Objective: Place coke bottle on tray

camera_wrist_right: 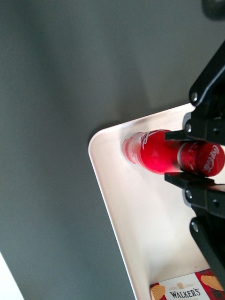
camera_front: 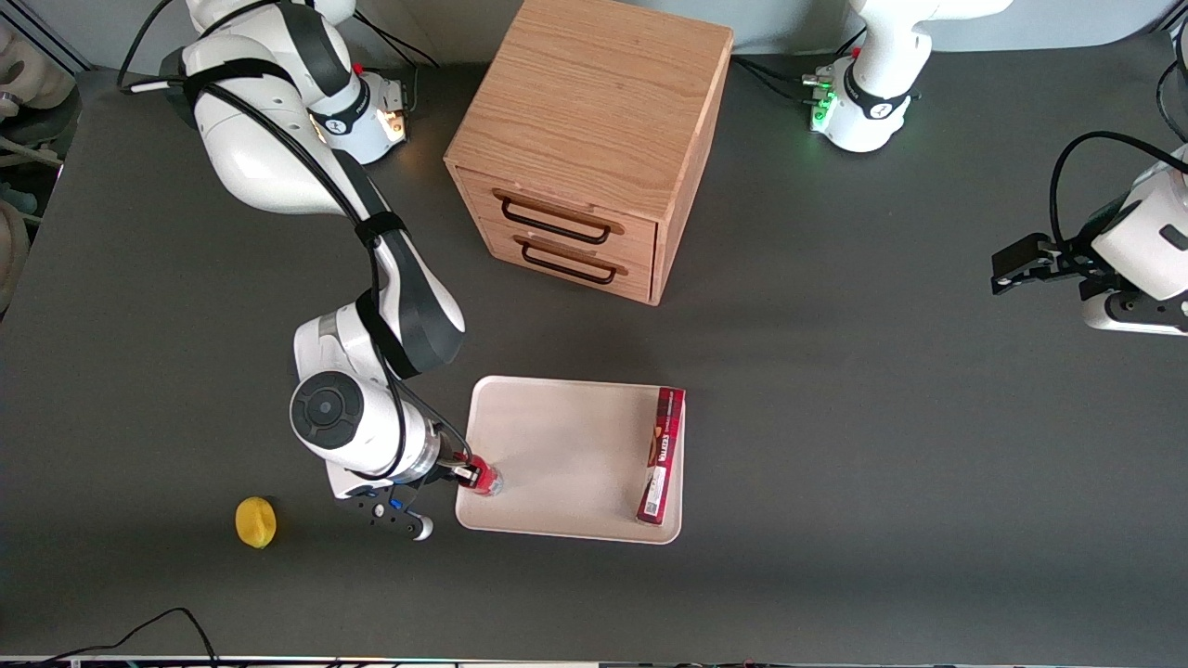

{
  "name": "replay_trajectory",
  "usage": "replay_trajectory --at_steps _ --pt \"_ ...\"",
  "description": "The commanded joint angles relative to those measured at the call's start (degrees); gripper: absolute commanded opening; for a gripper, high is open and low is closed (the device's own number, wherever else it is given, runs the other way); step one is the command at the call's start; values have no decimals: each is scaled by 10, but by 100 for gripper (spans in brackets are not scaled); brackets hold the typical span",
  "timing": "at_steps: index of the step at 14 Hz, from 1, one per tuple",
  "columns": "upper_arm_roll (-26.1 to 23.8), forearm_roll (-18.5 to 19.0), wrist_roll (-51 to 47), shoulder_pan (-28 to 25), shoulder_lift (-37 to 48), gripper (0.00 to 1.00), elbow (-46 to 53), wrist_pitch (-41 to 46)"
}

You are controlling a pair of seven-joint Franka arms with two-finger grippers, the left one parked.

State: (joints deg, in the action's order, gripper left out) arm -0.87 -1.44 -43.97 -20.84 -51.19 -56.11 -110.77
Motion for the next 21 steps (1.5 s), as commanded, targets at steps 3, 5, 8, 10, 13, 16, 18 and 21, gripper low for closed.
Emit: replay_trajectory --at_steps 3,5,8,10,13,16,18,21 --pt "3 8 -2 0 31 100 13 67" --pt "2 8 41 5 74 100 -6 139" --pt "-9 2 119 50 225 100 -167 155" --pt "-22 1 203 101 338 100 -295 150" --pt "-24 1 290 164 505 100 -479 88" --pt "-24 0 400 230 574 100 -521 101" --pt "-24 1 419 243 575 100 -513 107" --pt "-24 2 423 255 573 100 -507 108"
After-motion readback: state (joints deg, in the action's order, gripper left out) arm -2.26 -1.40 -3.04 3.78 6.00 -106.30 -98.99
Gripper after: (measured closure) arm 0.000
